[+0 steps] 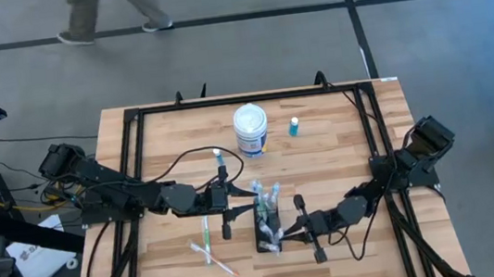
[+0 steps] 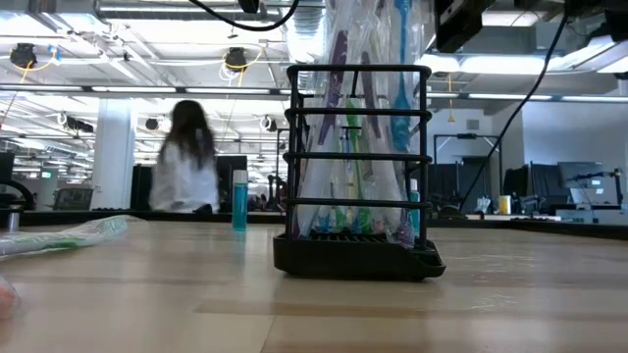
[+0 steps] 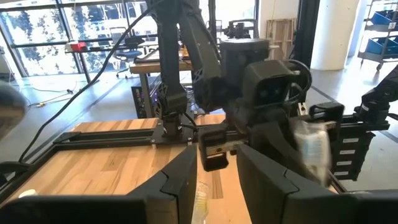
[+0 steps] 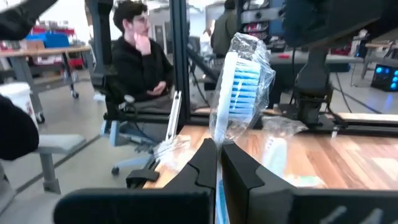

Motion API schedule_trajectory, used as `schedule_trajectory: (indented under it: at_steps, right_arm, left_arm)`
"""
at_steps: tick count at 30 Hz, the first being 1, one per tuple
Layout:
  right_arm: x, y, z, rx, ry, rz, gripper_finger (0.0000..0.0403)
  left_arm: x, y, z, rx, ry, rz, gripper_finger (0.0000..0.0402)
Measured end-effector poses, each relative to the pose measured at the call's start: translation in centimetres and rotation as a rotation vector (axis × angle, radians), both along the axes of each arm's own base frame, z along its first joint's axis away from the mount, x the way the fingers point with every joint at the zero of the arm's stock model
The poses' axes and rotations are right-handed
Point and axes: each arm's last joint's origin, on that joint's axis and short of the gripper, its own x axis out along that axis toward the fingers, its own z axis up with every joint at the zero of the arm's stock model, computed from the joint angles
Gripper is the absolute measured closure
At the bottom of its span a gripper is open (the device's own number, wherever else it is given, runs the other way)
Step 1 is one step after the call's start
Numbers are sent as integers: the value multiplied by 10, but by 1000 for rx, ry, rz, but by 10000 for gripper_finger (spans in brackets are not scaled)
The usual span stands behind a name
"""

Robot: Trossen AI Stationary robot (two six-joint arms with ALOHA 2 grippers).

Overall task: Pick & Place toothbrushing station
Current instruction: Put the blue toothbrush into the black mesh organizer

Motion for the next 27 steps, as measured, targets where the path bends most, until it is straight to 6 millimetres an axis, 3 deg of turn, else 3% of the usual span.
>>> schedule_trajectory:
  at_steps: [6, 15, 27]
  right_arm:
    - [-1, -1, -3, -8, -18, -3, 403]
    - [12, -5, -34, 18, -34, 18, 403]
    - [15, -8, -38, 25, -2, 33, 400]
  left_arm:
    - [0, 0, 0, 0, 0, 0, 294]
    - [0, 0, 0, 0, 1, 0, 294]
    - [0, 0, 0, 0, 1, 0, 294]
